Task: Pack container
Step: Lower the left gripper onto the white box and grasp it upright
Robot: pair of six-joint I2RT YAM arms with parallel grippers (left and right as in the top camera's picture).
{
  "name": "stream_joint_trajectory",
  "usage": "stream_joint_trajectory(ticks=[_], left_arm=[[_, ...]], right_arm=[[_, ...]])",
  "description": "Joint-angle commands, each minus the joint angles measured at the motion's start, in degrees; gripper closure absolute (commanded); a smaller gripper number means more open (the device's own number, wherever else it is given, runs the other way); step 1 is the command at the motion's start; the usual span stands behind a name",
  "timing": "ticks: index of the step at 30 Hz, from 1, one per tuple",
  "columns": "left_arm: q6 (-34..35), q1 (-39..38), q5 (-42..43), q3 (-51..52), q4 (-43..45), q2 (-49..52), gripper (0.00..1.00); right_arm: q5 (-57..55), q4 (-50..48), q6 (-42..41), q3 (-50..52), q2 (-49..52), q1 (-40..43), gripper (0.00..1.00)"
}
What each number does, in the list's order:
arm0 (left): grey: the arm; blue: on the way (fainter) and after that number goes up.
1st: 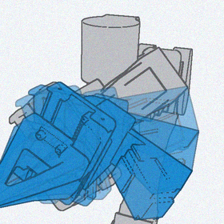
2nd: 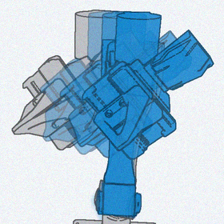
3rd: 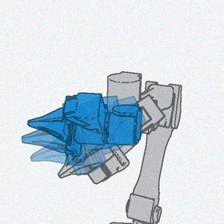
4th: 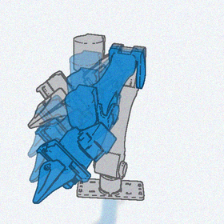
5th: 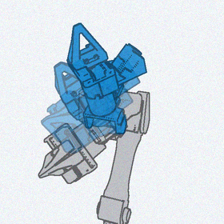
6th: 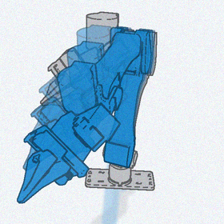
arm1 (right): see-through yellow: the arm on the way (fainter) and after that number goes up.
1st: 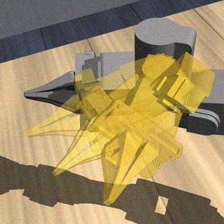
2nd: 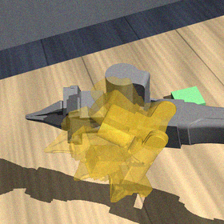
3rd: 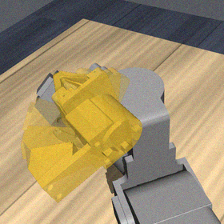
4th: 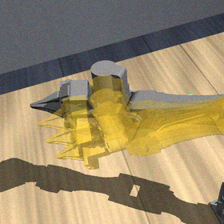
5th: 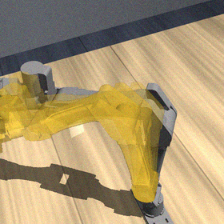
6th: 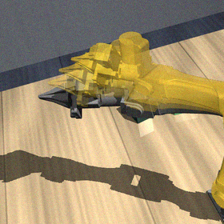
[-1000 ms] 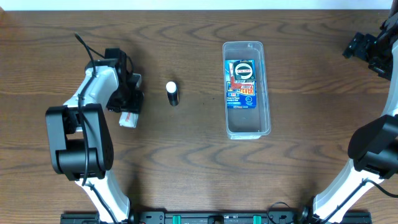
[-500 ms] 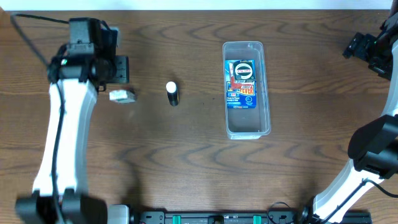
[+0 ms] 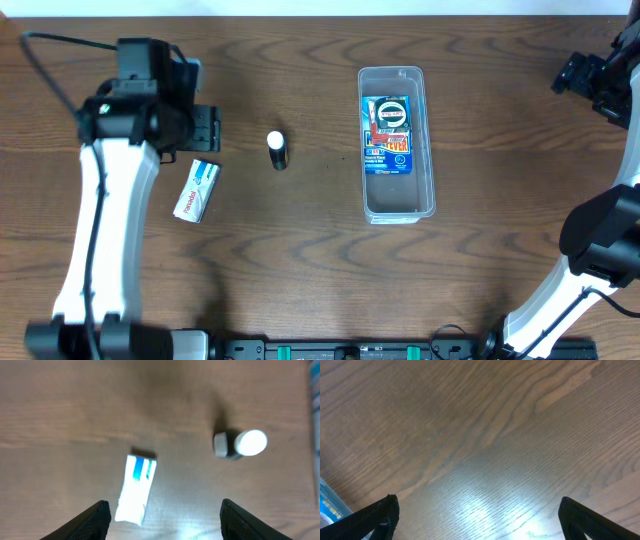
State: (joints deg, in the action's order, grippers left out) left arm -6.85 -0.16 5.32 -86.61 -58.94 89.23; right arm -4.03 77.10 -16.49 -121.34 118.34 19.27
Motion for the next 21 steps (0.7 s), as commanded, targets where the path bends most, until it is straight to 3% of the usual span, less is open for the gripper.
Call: stream_joint_trajectory(ticks=[1,11,21], left_arm=[[1.4,0.2,-3.0,0.9,-0.6,5.0,0.27],[-3.2,3.7,-3.4,1.0,-3.6,17.0,0.22],[-7.3,9.8,-3.2,3.2,-4.0,19.9,0.23]], right_arm=[[0.0,0.0,0.2,-0.2,0.3,0.2,0.01],[0.0,0.1,0.2,-0.2,0.3,0.2,0.01],[0.0,0.1,0.3,-0.3,0.3,0.2,0.01]])
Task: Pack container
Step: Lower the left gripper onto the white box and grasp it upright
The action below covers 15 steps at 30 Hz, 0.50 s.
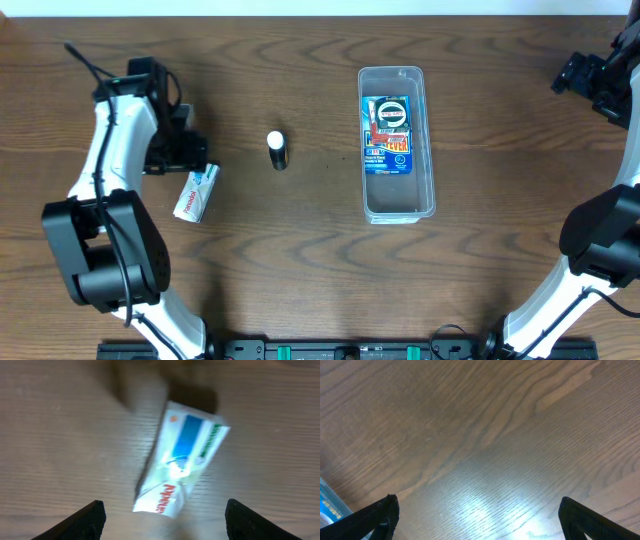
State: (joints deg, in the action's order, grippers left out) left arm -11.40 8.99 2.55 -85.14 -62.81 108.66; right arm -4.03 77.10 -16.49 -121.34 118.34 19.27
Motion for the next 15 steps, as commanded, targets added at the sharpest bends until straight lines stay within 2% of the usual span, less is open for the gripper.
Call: stream_joint_trajectory(ticks=[1,15], left_arm=[[-3.3,0.9,0.2,2.6,0.3,0.4,0.23],[-9.4,0.8,2.6,9.9,6.7,1.1,0.22]], right_arm=[[0.0,0.0,0.2,-0.2,0.3,0.2,0.01],[0.0,0.1,0.2,-0.2,0.3,0.2,0.01]])
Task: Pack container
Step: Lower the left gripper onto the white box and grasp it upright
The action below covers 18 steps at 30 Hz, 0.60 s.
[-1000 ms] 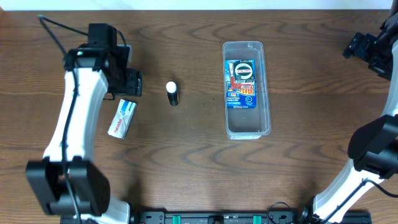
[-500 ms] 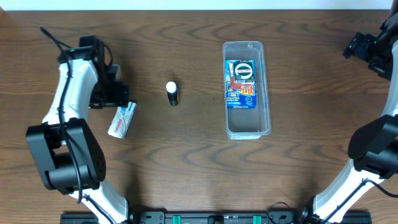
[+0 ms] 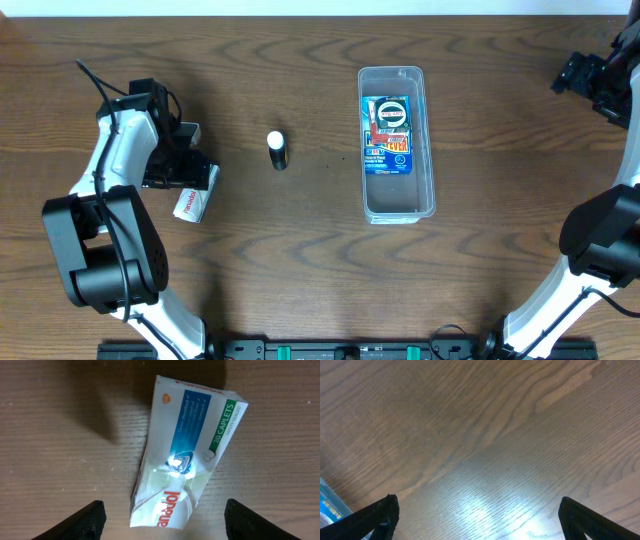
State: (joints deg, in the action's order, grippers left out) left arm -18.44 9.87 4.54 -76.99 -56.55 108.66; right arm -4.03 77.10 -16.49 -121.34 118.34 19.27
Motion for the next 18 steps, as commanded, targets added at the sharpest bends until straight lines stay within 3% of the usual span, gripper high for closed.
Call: stream_joint_trajectory(ticks=[1,18], left_arm=[[-2.3,0.0,0.6,2.2,1.0,1.4,0.21],[-2.1,-0.1,0.3,5.6,6.6,2.6,0.2]], right_arm=[[0.0,0.1,0.3,-0.2,0.3,0.2,0.01],[0.0,0.1,0.3,-0.3,0.3,0.2,0.01]])
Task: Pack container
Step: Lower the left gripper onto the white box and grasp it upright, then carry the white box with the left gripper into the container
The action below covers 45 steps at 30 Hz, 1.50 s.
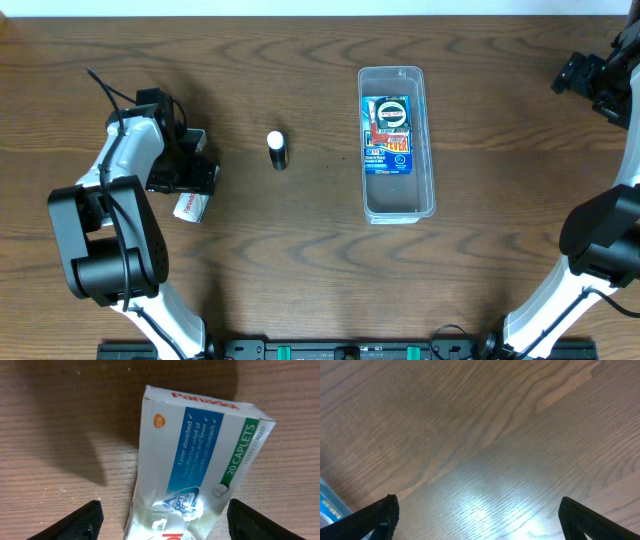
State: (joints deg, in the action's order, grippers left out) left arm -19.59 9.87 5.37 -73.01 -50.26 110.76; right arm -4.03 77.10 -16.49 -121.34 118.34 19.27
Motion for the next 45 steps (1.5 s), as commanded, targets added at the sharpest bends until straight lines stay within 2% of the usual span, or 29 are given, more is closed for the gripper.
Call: stream_joint_trajectory(ticks=[1,16,19,22,26,38,45], left_arm=[[-0.9,-0.1,-0.5,1.8,0.5,0.5,0.2],[-0.9,-0.1,-0.5,4.4,2.6,0.5,0.21],[-0.9,-0.1,-0.5,4.4,2.7,0.5,0.29],[-0.9,-0.1,-0.5,4.4,2.9,0.5,0.32],[-0.7,-0.1,-0.5,4.4,3.1,0.5,0.45],[5.2,-0.1,-0.2,2.1,3.9,-0.4,0.46],[8.2,-1.7,5.0,-3.1,2.4,-5.8,0.46]], right_arm=[[0.0,0.1,0.2,-0.2,0.3,0.2,0.01],[0.0,0.0,0.2,-0.2,0.3,0.2,0.01],[0.0,0.0,0.2,-0.2,0.3,0.2,0.01],[0.0,0.0,0.2,-0.2,0.3,0.2,0.01],[0.0,0.0,0.2,-0.3,0.3,0.2,0.01],[0.0,0.1,0.2,-0.2,0.3,0.2,0.01],[0.0,0.1,0.3,-0.2,0.3,0.2,0.01]])
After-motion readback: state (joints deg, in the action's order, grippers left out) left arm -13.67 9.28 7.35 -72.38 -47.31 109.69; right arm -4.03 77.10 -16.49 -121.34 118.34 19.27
